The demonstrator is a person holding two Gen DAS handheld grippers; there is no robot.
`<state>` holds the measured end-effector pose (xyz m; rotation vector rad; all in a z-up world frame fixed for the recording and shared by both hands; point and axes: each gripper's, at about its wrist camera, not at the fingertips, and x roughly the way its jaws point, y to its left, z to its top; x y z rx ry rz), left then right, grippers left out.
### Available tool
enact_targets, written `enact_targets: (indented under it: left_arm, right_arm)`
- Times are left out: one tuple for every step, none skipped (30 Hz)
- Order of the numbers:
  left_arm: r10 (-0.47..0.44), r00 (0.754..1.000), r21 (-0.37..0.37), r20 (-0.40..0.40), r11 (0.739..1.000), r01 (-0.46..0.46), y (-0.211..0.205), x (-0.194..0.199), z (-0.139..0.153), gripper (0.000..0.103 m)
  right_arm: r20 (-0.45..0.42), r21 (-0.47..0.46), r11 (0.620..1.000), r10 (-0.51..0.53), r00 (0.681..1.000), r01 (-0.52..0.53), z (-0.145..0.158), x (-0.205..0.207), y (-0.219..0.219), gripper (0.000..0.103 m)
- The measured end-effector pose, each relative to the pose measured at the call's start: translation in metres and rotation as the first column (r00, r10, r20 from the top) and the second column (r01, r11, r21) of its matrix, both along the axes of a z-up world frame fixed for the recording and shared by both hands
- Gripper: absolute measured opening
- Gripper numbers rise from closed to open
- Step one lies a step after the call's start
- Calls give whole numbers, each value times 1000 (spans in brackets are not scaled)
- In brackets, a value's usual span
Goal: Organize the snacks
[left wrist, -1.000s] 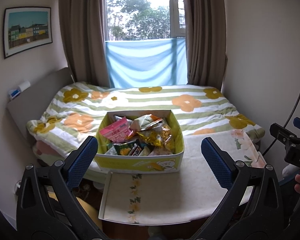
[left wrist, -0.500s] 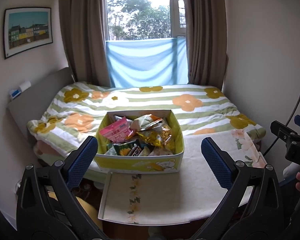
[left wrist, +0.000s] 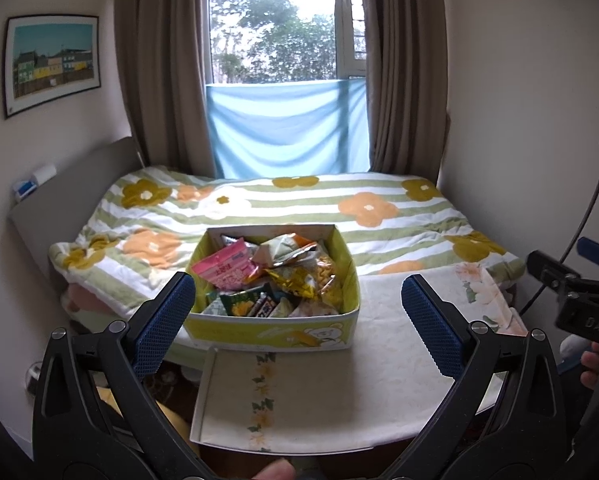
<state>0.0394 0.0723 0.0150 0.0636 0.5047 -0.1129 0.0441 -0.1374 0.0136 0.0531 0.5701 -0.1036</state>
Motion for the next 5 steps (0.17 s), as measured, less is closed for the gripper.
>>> enact_targets:
  left_arm:
    - [4, 1000, 4, 3, 1000, -4, -1, -1, 0, 103]
    - [12, 1000, 12, 5, 1000, -12, -1, -1, 0, 103]
    - [20, 1000, 20, 4, 1000, -20, 1, -1, 0, 103]
    - [22, 1000, 20, 5, 1000, -22, 1, -1, 0, 103]
    - [23, 1000, 17, 11, 1000, -23, 3, -1, 0, 103]
  right_arm:
    - [-3, 2, 1000, 3, 1000, -3, 0, 0, 2, 102]
    - [-7, 6, 1000, 8, 1000, -8, -1, 2, 2, 102]
    - [-10, 8, 1000, 11, 1000, -11, -1, 2, 4, 102]
    - [-16, 11, 1000, 20, 1000, -19, -2, 4, 5, 102]
    - [-20, 10, 1000, 25, 999, -25, -2, 6, 7, 102]
